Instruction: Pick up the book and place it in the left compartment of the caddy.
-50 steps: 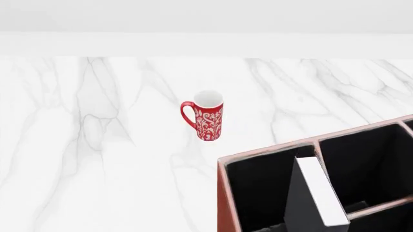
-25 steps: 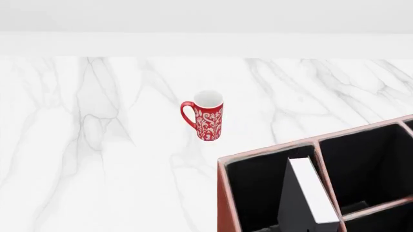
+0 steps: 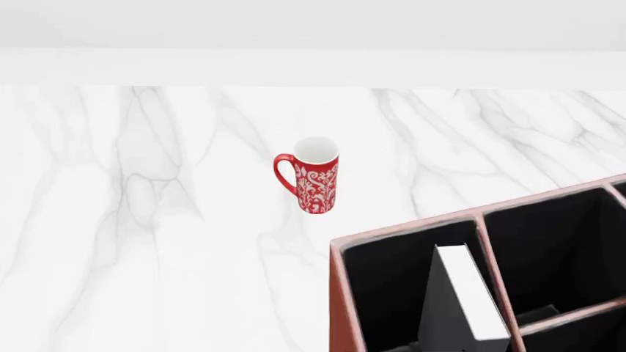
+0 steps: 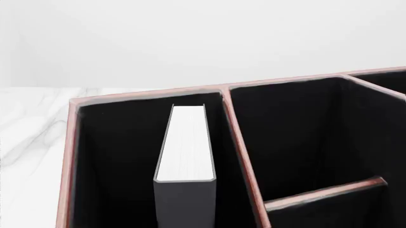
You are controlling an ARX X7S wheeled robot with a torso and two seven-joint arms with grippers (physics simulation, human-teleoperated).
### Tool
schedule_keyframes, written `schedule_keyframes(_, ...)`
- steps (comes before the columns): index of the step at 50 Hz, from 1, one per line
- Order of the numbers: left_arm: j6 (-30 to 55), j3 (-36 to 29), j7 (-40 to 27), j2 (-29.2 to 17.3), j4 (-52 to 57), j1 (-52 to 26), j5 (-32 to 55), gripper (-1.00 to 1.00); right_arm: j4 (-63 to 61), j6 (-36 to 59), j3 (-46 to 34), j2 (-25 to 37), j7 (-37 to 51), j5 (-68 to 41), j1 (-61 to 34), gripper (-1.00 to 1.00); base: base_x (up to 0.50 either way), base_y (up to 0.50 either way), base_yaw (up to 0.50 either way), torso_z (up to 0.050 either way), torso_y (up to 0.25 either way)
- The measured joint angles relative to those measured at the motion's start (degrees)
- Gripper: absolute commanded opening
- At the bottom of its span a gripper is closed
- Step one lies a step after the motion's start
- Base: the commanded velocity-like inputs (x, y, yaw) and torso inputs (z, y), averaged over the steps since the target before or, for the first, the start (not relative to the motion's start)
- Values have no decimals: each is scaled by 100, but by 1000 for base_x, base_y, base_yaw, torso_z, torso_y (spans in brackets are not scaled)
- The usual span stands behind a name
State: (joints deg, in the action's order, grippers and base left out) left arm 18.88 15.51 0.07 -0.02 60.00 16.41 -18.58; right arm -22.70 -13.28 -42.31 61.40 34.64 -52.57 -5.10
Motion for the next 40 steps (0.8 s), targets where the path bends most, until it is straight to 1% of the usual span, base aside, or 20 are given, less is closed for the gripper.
schedule_keyframes(25,-24,8,-10,0,0,17,18,100,292,78,-70,-304,-205,16,-138,-100,0,0,0,0,1)
schedule_keyframes(26,-25,8,-10,0,-1,18,19,100,299,78,-72,-309,-207,17,-137,100,0,0,0,0,0)
schedule_keyframes(40,-83,45,-27,0,0,57,88,100,265,64,75,-315,-193,265,-206,100,0,0,0,0,0)
